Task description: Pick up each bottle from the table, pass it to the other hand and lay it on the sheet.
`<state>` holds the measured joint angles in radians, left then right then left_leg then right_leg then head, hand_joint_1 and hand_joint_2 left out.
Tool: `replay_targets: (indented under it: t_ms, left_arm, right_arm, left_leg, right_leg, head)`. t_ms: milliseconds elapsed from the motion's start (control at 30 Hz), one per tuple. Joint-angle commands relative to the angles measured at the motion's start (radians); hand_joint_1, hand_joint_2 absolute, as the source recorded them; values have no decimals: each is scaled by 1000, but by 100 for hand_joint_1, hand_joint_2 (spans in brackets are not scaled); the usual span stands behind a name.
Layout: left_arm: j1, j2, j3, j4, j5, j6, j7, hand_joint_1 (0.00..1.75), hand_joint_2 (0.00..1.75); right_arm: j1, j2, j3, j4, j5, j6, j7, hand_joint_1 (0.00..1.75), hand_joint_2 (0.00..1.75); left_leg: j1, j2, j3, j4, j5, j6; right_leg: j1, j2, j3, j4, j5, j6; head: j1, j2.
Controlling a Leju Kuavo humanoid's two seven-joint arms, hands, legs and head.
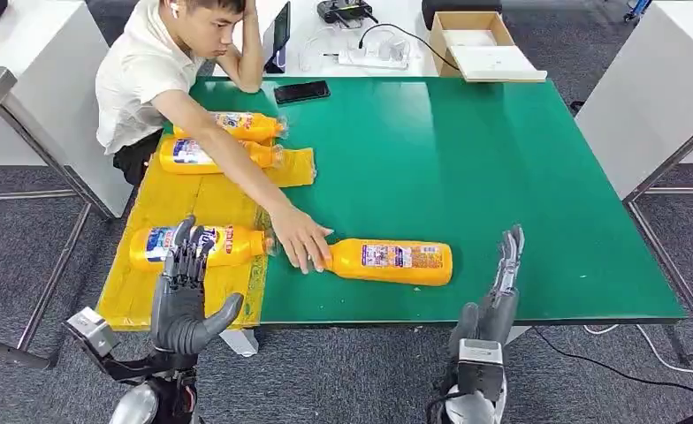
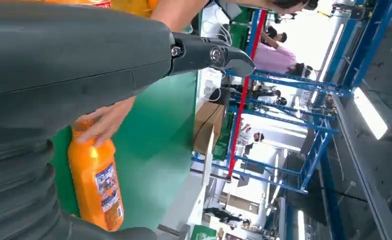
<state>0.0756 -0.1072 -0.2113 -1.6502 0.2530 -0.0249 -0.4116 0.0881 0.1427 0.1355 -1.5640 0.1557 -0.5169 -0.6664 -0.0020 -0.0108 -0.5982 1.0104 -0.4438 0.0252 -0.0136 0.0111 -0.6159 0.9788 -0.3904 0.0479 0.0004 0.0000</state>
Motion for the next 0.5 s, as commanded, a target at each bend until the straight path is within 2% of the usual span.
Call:
replay_targets:
  t_ms: [33,100,167,233,333,500]
  left_arm:
    - [-6,3,-66,48,-114,95,-49,0,175]
    - [-15,12,-83,66,-134,99,-61,0,175]
    - [-21,11,-90,74,-152,107,-69,0,175]
    - [-26,9,-91,77,-151,107,-69,0,175]
    - [-46,2,-94,95,-153,102,-65,0,175]
    - [-51,-1,-94,99,-153,102,-64,0,175]
  right_arm:
    - [-61,-37,-2,150,123,18,34,0,175]
    - [-114,-88,13,281,285,-20,97,0,175]
    - [-172,-115,5,390,347,-22,140,0,175]
    - [-200,-123,-3,434,370,-31,138,0,175]
    - [-274,-154,19,538,529,-62,240,0,175]
    - [-291,-159,22,549,545,-54,249,0,175]
  left_leg:
    - [1,0,5,-2,-1,-1]
    - [1,2,6,-2,-1,-1]
    - [1,2,7,-3,-1,-1]
    - [1,2,4,-2,0,-1]
    - [0,0,5,-2,0,-1]
    - [-1,0,5,-2,0,-1]
  right_leg:
    - [1,-1,5,-2,-1,-1]
    - [1,0,6,-3,-1,-1]
    - [1,0,8,-4,0,-1]
    - [1,1,5,-3,1,-1]
    - [0,-1,6,-3,0,-1]
    - [0,-1,6,-2,0,-2]
  head:
    - [0,0]
    - [0,0]
    - [0,0]
    - [0,0]
    - [0,0]
    - [0,0]
